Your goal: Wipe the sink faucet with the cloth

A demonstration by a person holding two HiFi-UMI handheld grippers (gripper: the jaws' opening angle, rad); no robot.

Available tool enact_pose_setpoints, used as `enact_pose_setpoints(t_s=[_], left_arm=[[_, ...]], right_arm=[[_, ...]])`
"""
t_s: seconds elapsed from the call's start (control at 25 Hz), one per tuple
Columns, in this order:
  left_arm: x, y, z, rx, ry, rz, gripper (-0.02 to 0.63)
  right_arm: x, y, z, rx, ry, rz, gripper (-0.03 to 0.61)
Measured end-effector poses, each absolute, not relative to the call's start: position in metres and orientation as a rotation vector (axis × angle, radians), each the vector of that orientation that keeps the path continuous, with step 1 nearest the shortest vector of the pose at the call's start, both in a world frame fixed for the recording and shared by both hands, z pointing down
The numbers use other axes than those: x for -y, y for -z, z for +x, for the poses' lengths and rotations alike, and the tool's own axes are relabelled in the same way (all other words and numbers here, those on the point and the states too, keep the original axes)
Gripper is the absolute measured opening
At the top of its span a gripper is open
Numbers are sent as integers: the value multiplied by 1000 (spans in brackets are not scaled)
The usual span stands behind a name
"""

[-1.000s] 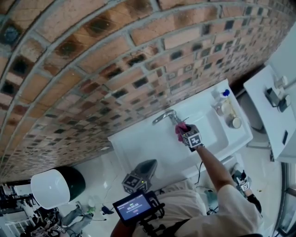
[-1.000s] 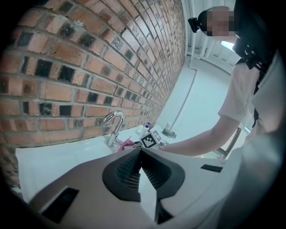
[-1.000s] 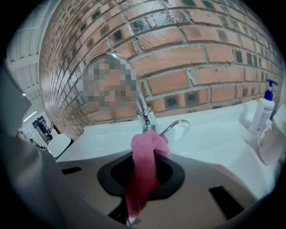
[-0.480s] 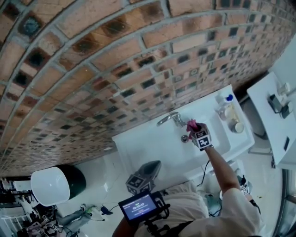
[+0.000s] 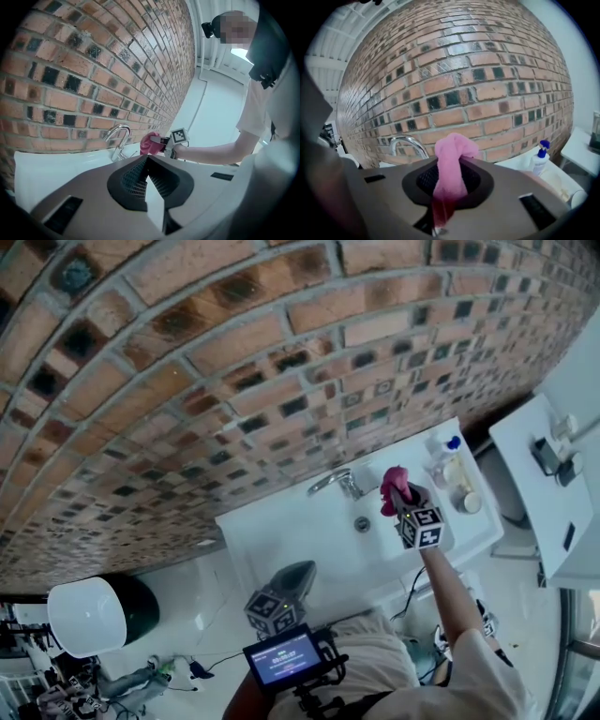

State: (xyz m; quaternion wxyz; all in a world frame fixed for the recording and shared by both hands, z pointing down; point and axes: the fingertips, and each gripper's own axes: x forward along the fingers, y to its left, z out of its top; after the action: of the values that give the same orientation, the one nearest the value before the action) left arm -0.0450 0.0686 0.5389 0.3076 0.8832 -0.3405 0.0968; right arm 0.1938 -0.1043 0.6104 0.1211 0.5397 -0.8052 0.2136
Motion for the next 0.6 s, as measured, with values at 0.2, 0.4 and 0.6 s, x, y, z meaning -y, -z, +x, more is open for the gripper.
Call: enact_pose_setpoints(t_s=[0.2,0.4,0.6], left_arm=[[-68,-546,-47,903,-232,2307,-6],[-67,-564,-62,902,-287,2287,-6],[-59,-574,-70,893,-337,2289,-6]], right_arm=[[64,-591,165,2331,-489,1454,58],[21,-600,103,2295,-383,1244,58],[18,-635,58,2136,-149,1038,60]])
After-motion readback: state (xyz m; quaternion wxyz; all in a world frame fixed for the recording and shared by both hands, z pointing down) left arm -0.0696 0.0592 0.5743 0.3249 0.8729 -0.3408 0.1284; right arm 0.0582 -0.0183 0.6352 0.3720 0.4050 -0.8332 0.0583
